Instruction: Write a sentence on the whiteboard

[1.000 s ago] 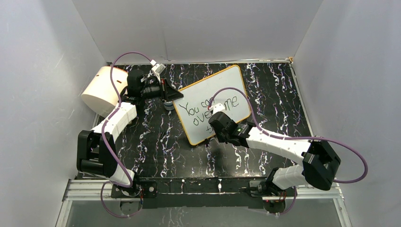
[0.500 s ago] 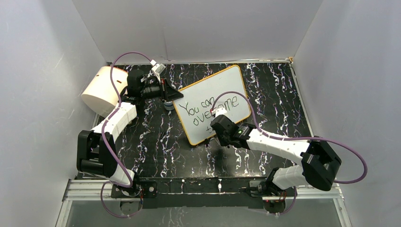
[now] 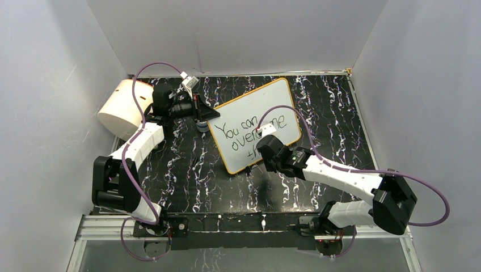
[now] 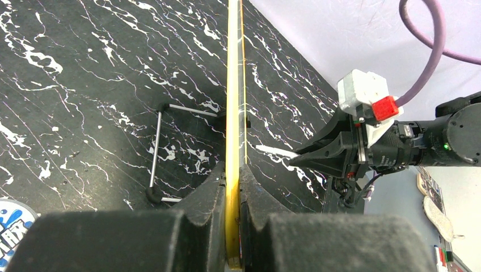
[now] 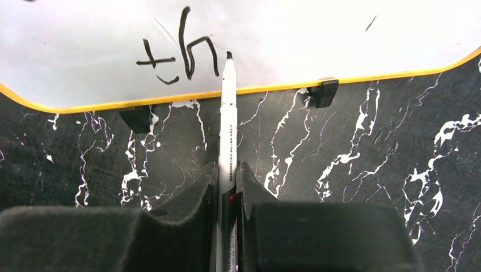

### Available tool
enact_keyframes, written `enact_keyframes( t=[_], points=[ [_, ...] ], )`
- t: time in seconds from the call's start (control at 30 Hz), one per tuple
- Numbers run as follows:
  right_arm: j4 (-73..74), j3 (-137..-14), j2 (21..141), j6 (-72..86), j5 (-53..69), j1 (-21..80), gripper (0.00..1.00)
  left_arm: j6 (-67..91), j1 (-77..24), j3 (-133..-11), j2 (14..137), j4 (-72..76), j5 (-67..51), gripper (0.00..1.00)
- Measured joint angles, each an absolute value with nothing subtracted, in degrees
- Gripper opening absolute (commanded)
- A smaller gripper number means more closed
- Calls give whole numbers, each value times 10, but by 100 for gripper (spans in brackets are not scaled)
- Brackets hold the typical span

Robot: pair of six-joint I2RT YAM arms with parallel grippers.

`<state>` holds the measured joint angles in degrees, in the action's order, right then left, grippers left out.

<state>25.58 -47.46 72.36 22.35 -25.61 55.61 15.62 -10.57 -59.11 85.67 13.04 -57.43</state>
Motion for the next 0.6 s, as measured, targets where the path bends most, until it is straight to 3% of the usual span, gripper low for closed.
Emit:
enact_keyframes(
  t=[0.6],
  points=[
    [222, -490, 744, 194, -251, 529, 0, 156, -106, -591, 857, 130, -574, 0]
  ],
)
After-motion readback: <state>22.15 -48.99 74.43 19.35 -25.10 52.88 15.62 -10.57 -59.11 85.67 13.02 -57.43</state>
